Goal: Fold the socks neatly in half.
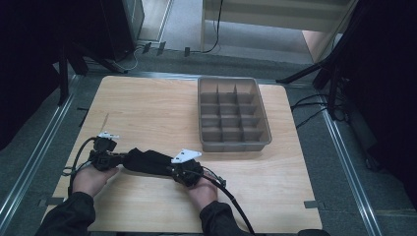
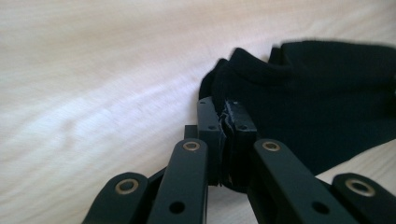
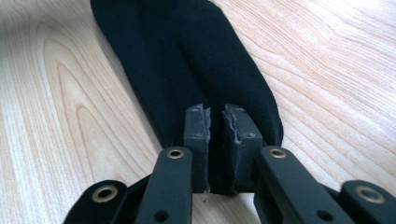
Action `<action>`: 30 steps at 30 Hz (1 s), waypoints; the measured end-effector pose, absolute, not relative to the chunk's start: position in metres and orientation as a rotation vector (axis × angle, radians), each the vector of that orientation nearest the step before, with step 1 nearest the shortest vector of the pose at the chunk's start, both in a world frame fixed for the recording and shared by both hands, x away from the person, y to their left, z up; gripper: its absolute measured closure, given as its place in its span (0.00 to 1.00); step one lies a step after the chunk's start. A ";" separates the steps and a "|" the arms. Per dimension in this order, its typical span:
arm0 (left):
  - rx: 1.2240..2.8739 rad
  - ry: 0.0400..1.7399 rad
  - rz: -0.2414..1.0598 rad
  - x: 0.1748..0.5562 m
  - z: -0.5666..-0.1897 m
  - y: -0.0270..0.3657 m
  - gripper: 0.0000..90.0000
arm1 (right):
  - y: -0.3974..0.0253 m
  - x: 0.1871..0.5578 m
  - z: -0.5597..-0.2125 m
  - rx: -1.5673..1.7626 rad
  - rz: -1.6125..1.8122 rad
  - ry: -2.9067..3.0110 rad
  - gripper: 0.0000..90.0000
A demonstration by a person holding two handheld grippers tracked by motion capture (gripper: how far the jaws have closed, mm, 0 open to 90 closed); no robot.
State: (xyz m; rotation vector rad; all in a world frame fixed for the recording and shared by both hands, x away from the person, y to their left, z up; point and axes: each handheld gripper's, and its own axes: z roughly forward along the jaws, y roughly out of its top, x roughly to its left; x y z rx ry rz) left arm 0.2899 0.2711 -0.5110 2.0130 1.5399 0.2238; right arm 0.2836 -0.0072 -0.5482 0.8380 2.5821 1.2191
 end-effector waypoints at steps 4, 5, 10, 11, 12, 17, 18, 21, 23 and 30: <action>2.025 1.529 0.214 0.292 -0.511 0.271 0.96 | -0.006 0.284 -0.548 0.838 1.219 2.589 0.90; 2.021 1.521 0.191 0.293 -0.511 0.270 0.96 | -0.006 0.284 -0.548 0.840 1.219 2.592 0.89; 2.013 1.499 0.163 0.292 -0.508 0.267 0.95 | -0.007 0.289 -0.544 0.822 1.247 2.650 0.78; 2.012 1.497 0.151 0.292 -0.507 0.268 0.95 | -0.006 0.290 -0.542 0.811 1.240 2.662 0.78; 2.011 1.494 0.151 0.291 -0.507 0.269 0.95 | -0.006 0.290 -0.539 0.803 1.237 2.665 0.76; 1.986 1.480 0.108 0.291 -0.502 0.270 0.94 | -0.002 0.296 -0.525 0.754 1.274 2.650 0.74; 1.985 1.482 0.113 0.291 -0.502 0.270 0.94 | 0.000 0.297 -0.523 0.743 1.282 2.653 0.74; 1.990 1.479 0.098 0.290 -0.500 0.269 0.94 | 0.009 0.301 -0.521 0.684 1.286 2.668 0.73; 1.989 1.479 0.089 0.290 -0.499 0.270 0.94 | 0.018 0.303 -0.521 0.638 1.286 2.676 0.71; 1.967 1.480 0.059 0.289 -0.494 0.270 0.94 | 0.050 0.308 -0.524 0.549 1.264 2.719 0.70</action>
